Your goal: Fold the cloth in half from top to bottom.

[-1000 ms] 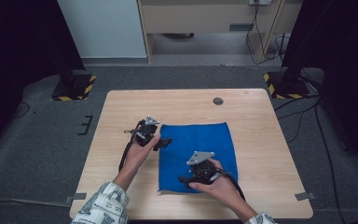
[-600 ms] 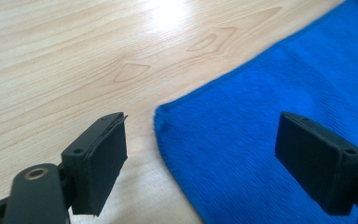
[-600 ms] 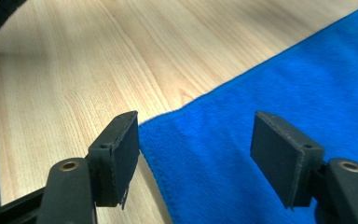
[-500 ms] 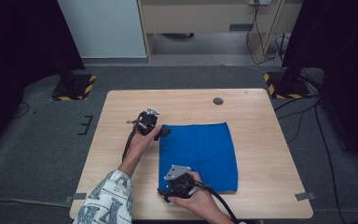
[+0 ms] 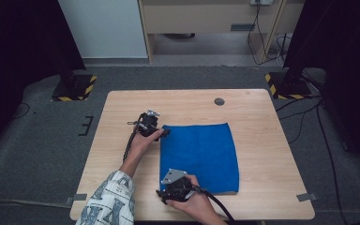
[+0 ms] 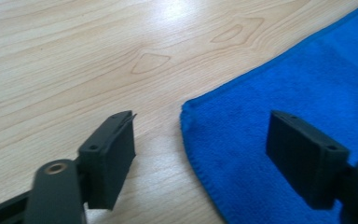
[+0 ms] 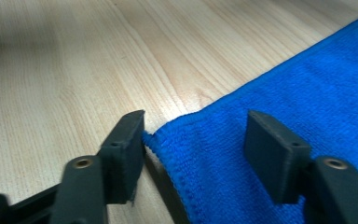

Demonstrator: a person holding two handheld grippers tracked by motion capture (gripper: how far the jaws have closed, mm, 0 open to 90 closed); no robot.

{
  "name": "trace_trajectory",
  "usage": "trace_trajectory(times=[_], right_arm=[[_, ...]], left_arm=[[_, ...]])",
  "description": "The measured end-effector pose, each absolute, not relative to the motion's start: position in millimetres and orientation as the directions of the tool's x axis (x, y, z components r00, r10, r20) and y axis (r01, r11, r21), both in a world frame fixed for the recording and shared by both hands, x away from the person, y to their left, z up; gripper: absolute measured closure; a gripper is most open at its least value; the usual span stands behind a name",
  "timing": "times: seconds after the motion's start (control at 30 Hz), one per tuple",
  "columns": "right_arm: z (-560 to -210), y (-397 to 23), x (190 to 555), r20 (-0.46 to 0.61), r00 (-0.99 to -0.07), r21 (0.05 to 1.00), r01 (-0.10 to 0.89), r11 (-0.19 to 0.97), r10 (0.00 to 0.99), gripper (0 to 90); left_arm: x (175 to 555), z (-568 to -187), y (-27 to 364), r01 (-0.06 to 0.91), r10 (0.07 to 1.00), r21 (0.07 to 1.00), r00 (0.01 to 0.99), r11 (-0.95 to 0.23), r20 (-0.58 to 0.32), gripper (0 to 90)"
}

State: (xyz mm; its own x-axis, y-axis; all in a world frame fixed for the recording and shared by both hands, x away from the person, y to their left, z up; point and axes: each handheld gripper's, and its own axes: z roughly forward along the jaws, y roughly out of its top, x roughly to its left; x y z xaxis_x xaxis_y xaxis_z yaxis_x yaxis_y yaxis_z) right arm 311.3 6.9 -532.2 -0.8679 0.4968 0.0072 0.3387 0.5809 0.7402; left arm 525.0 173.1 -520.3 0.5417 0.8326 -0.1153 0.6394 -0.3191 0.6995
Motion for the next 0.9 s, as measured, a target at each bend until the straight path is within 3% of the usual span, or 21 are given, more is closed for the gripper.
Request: trace_trajectory(times=[0.17, 0.2, 0.23, 0.27, 0.3, 0.33, 0.4, 0.47, 0.53, 0.6, 0.67, 0.9], right_arm=[[-532.9, 5.8, 310.7, -0.008, -0.867, 0.746, 0.327, 0.58, 0.499, 47.3], [-532.7, 6.2, 309.5, -0.017, -0.869, 0.749, 0.317, 0.582, 0.495, 56.4], [-532.7, 6.2, 309.5, -0.017, -0.869, 0.749, 0.317, 0.582, 0.495, 56.4], [-532.5, 5.9, 309.2, -0.01, -0.869, 0.755, 0.318, 0.574, 0.494, 69.6], [-532.5, 5.9, 309.2, -0.01, -0.869, 0.755, 0.318, 0.574, 0.494, 69.6], [-531.8, 5.1, 309.0, -0.008, -0.872, 0.76, 0.313, 0.569, 0.489, 75.6], [-530.1, 3.4, 308.0, -0.003, -0.873, 0.764, 0.312, 0.564, 0.488, 84.5], [-529.6, 2.1, 308.1, 0.0, -0.873, 0.764, 0.314, 0.564, 0.487, 85.6], [-528.7, 0.9, 308.1, 0.002, -0.871, 0.764, 0.319, 0.56, 0.492, 85.7], [-528.1, 0.3, 307.8, 0.0, -0.868, 0.765, 0.32, 0.56, 0.496, 85.7], [-526.0, -1.0, 306.8, -0.001, -0.863, 0.772, 0.321, 0.549, 0.505, 86.2], [-517.8, 2.9, 302.9, -0.006, -0.852, 0.79, 0.317, 0.525, 0.524, 86.2]], left_arm=[[529.0, -526.5, 174.8, 0.636, 0.845, 0.708, 0.525, -0.308, -0.105, 32.2], [530.8, -529.1, 175.3, 0.634, 0.847, 0.716, 0.519, -0.292, -0.115, 34.9], [530.8, -529.1, 175.3, 0.634, 0.847, 0.716, 0.519, -0.292, -0.115, 36.6], [532.3, -531.4, 175.4, 0.625, 0.846, 0.727, 0.521, -0.285, -0.116, 37.8], [532.3, -531.4, 175.4, 0.625, 0.846, 0.727, 0.521, -0.285, -0.116, 40.4], [532.8, -531.8, 175.4, 0.62, 0.847, 0.731, 0.519, -0.283, -0.112, 40.4], [533.2, -532.5, 175.0, 0.615, 0.845, 0.738, 0.522, -0.277, -0.117, 50.5], [532.8, -532.5, 173.8, 0.606, 0.84, 0.739, 0.532, -0.295, -0.101, 57.1], [532.6, -532.2, 173.4, 0.606, 0.836, 0.737, 0.539, -0.298, -0.105, 70.1], [531.9, -532.1, 172.1, 0.607, 0.826, 0.734, 0.553, -0.305, -0.113, 74.5], [531.9, -531.1, 172.1, 0.62, 0.82, 0.723, 0.557, -0.305, -0.131, 87.3], [529.3, -519.4, 182.0, 0.618, 0.831, 0.727, 0.542, -0.298, -0.121, 88.0]])
